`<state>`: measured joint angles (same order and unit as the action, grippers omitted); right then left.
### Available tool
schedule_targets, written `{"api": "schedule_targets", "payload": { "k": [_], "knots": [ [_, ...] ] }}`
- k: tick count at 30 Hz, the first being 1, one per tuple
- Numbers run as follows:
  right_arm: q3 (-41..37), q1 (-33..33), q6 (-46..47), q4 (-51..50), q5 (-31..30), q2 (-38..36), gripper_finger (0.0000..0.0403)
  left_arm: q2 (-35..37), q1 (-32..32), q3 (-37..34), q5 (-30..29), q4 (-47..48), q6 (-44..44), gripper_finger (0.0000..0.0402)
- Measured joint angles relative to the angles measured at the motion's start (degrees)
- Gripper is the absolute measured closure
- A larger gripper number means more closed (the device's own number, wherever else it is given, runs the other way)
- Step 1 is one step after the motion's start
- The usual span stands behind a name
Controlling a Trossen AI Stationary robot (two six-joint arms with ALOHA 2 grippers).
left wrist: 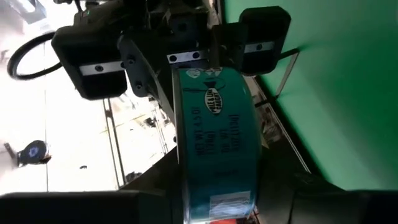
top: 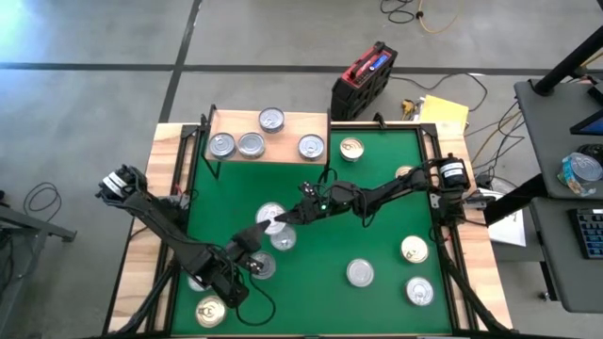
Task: Stack canned seafood by type on shelf
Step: Stack the center light blue tuna can on top of the light blue tuna can on the shelf
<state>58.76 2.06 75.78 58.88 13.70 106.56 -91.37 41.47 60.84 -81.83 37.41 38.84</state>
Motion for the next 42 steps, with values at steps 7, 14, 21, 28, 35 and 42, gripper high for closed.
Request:
{"api": "schedule_targets", "payload": {
  "k": [7,14,21,28,35,42],
  "knots": [
    [0.2,-0.2,-0.6,0.8,-0.2,0.0,0.0155,2.3,0.0,0.0,-1.6,0.1,-7.0,0.0283],
    [0.2,-0.4,-2.2,0.7,2.5,-0.3,0.0112,7.5,0.1,-0.1,4.6,1.9,-16.6,0.0283],
    [0.0,-0.2,-3.5,-0.9,6.3,-0.3,0.0114,15.4,1.1,0.0,3.5,8.7,-25.7,0.0283],
    [0.0,-0.3,-6.1,-0.4,9.7,-0.4,0.0128,20.7,0.1,0.0,3.9,12.1,-26.1,0.0283],
    [0.0,-0.3,-9.8,-0.4,14.7,-2.0,0.0137,23.0,-3.2,0.0,8.1,26.7,-35.1,0.0283],
    [-0.1,-0.2,-13.1,-0.4,17.9,-3.6,0.0138,22.5,-6.7,0.0,10.9,44.0,-54.4,0.0283]
  ]
}}
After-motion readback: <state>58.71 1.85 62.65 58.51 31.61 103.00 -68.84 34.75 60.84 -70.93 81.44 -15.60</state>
